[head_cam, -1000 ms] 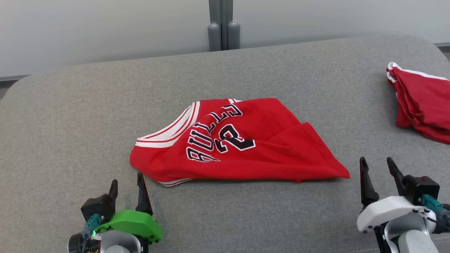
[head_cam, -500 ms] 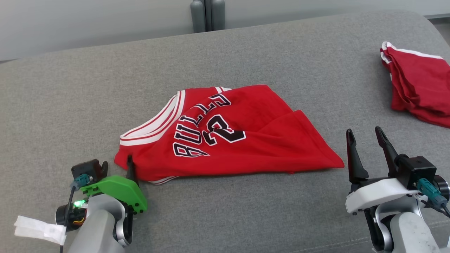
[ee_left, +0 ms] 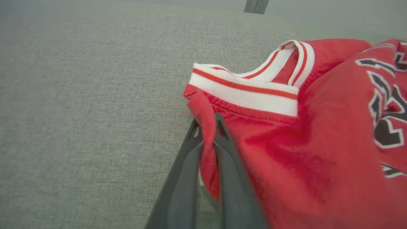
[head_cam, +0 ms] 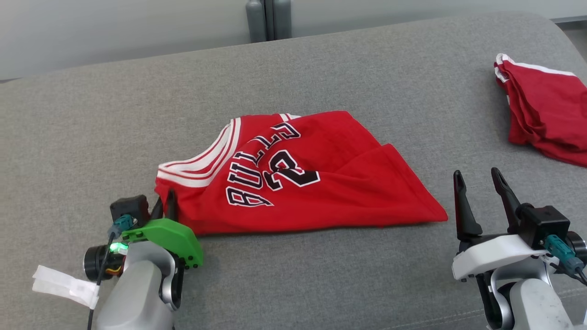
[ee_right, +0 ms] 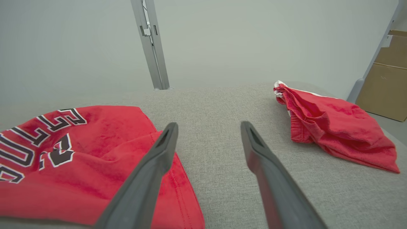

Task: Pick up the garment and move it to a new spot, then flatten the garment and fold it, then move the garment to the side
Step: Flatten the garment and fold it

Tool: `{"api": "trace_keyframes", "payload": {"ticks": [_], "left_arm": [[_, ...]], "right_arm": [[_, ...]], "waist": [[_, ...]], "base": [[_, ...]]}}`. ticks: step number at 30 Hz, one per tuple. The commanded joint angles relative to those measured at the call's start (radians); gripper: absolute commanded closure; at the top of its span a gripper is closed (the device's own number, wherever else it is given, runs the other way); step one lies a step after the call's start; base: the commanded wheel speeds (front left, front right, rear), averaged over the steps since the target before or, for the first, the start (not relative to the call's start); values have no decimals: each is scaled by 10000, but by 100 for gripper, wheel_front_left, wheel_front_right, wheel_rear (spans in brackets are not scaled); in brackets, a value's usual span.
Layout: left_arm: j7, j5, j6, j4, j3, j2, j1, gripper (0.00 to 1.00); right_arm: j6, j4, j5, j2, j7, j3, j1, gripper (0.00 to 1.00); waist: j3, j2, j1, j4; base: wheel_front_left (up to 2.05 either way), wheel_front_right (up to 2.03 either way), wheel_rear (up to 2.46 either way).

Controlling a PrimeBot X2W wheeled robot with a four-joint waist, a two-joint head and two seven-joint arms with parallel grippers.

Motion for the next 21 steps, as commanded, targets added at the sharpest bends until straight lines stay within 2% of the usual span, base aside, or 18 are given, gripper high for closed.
{"api": "trace_keyframes", "payload": {"ticks": [1, 6, 10, 14, 17, 21], "left_arm": [[-208, 70, -14, -247, -22, 24, -130, 100], [-509, 254, 115, -1675, -24, -29, 646, 100], [-569, 402, 384, -3483, -123, -94, 1725, 100], [-301, 522, 915, -5389, -274, -91, 3142, 100], [300, 591, 1498, -6738, -369, -64, 4233, 100], [1093, 401, 1929, -7844, -598, -144, 5134, 100]], "right_arm": [[-16, 51, -17, -23, -68, -25, 88, 0], [-16, 184, 45, -23, -143, -81, 312, 0], [-16, 278, 135, -23, -186, -93, 511, 0], [-16, 337, 193, -23, -220, -83, 593, 0], [-16, 365, 230, -24, -266, -25, 572, 0], [-16, 405, 282, -26, -291, 102, 405, 0]], "waist": [[-222, 0, 0, 207], [-653, 0, 0, 644], [-947, 0, 0, 1020], [-1095, 0, 0, 1247], [-1073, 0, 0, 1272], [-897, 0, 0, 1126]], "base": [[0, 0, 0], [0, 0, 0], [0, 0, 0], [0, 0, 0], [0, 0, 0], [0, 0, 0]]}}
